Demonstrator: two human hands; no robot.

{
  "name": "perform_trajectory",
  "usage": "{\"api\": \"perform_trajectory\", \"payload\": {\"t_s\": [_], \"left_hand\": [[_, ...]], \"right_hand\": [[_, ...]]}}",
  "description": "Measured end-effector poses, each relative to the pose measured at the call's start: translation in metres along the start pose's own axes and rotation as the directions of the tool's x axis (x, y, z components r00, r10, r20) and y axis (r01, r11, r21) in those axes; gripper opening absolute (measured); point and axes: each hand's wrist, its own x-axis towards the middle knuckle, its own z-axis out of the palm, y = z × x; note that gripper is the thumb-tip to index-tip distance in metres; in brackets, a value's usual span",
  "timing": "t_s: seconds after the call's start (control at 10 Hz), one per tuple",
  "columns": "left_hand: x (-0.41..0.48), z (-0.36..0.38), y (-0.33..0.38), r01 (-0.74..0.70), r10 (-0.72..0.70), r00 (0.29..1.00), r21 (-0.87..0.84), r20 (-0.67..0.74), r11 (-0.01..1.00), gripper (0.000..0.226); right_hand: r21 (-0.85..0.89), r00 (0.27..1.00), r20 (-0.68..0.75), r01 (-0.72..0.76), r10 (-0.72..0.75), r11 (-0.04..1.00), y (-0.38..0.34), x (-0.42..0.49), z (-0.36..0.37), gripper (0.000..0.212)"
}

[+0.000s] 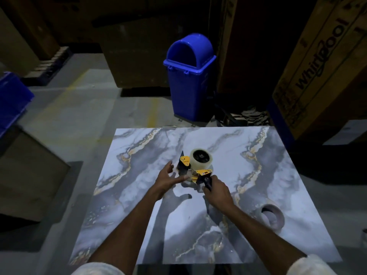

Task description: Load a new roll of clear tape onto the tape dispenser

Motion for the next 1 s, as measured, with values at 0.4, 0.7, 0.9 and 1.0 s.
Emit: {"api": "perform_trajectory", "payload": {"t_s": [0.4,0.7,0.9,1.0], "left_hand": [[-0.007,0.012,-0.042,0.035,0.004,0.971,0.158,-0.24,0.987,0.068],[-0.022,0.016,-0.062,-0.005,0.092,0.983,0.472,-0.161,0.882,0.067],[-0.038,0.02,-0.063,-0.063,0.185,0.976,0.673,-0.112,0.737,0.058],[-0.051,0.023,-0.062,-0.118,0.335,0.937,0.81,-0.1,0.574,0.047]], "right_hand": [[0.073,0.964,-0.188,-0.177,0.188,0.981,-0.042,-0.034,0.093,0.036],[0.112,0.976,-0.128,-0.16,0.174,0.981,-0.062,-0.027,0.09,0.045],[0.01,0.971,-0.217,-0.102,0.102,0.995,-0.041,-0.042,0.077,0.051],[-0.208,0.944,-0.325,-0.01,-0.06,0.978,-0.017,-0.052,0.064,0.055]]}}
